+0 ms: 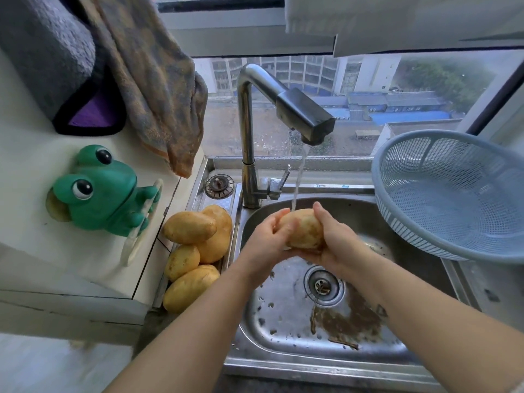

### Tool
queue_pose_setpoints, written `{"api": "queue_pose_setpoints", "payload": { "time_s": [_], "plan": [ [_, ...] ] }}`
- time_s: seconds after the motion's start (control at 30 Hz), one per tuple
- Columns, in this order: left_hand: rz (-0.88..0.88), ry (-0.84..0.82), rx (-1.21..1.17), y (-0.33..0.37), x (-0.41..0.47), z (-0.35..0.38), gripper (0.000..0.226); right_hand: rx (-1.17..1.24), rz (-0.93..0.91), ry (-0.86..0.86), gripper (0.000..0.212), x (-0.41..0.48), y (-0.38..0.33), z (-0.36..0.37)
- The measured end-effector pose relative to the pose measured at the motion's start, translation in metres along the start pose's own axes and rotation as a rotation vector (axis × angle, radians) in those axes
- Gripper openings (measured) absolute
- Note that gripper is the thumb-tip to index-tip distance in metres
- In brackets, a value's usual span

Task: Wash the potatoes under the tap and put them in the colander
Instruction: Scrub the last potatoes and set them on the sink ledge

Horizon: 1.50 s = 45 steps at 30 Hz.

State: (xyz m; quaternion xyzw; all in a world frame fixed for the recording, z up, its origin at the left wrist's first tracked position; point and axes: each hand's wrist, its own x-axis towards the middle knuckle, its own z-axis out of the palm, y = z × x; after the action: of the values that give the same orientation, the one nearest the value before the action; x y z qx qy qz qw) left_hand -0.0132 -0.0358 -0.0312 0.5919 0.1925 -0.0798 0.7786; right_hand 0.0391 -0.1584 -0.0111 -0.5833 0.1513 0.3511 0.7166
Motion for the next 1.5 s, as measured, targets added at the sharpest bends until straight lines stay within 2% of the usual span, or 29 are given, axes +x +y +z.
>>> {"api": "queue_pose_setpoints", "payload": {
  "time_s": [0.03,0.07,0.1,0.13,0.2,0.27,0.37,0.47,0.53,0.63,0.7,0.83,1.03,1.13,1.27,1.37,1.5],
  "plan": [
    [0.025,0.016,0.070,-0.003,0.001,0.005,0.051,-0.013,-0.020,0.001,0.041,-0.001,0.005,0.003],
    [0.030,0.066,0.074,-0.003,0.002,0.010,0.038,-0.056,-0.049,-0.006,0.044,0.000,0.011,0.004],
    [0.024,0.125,0.036,-0.001,0.003,0.014,0.023,-0.113,-0.081,-0.011,0.045,0.001,0.016,0.005],
    [0.016,0.191,-0.014,0.001,0.004,0.016,0.018,-0.177,-0.111,-0.009,0.043,0.001,0.020,0.005],
    [0.001,0.294,-0.064,0.003,0.011,0.015,0.029,-0.296,-0.143,-0.005,0.036,-0.001,0.021,0.002],
    [-0.026,0.325,-0.070,0.008,0.015,0.013,0.033,-0.344,-0.120,-0.064,0.037,-0.002,0.018,-0.002],
    [-0.059,0.271,-0.071,0.011,0.018,0.014,0.031,-0.355,-0.093,-0.147,0.045,-0.002,0.012,-0.008],
    [0.023,0.117,-0.110,0.006,0.012,0.017,0.031,-0.329,-0.103,-0.109,0.061,0.003,0.006,-0.010],
    [0.084,0.024,-0.143,-0.003,0.008,0.017,0.036,-0.218,-0.120,-0.030,0.051,0.007,0.007,-0.009],
    [0.147,-0.015,-0.029,-0.013,0.006,0.017,0.047,-0.019,-0.077,0.086,0.035,0.007,0.012,-0.005],
    [0.168,0.043,-0.031,-0.016,0.006,0.016,0.044,-0.031,-0.085,0.093,0.034,0.005,0.015,0.000],
    [0.160,0.226,-0.183,-0.012,0.009,0.012,0.021,-0.217,-0.147,0.011,0.028,0.002,0.016,0.005],
    [0.092,0.401,-0.164,0.008,0.014,0.005,0.022,-0.356,-0.059,-0.255,0.028,0.003,0.001,-0.003],
    [0.073,0.339,-0.070,0.014,0.011,0.008,0.023,-0.363,-0.049,-0.249,0.032,0.002,-0.002,-0.001],
    [0.137,0.169,-0.006,0.011,0.006,0.012,0.025,-0.382,-0.043,-0.124,0.049,0.002,0.000,0.001],
    [0.204,0.053,0.009,0.004,0.004,0.009,0.040,-0.242,0.010,0.014,0.046,0.004,0.003,0.001],
    [0.213,-0.020,0.034,-0.002,0.006,0.001,0.065,-0.093,0.051,0.027,0.040,0.000,0.008,0.001]
  ]
}}
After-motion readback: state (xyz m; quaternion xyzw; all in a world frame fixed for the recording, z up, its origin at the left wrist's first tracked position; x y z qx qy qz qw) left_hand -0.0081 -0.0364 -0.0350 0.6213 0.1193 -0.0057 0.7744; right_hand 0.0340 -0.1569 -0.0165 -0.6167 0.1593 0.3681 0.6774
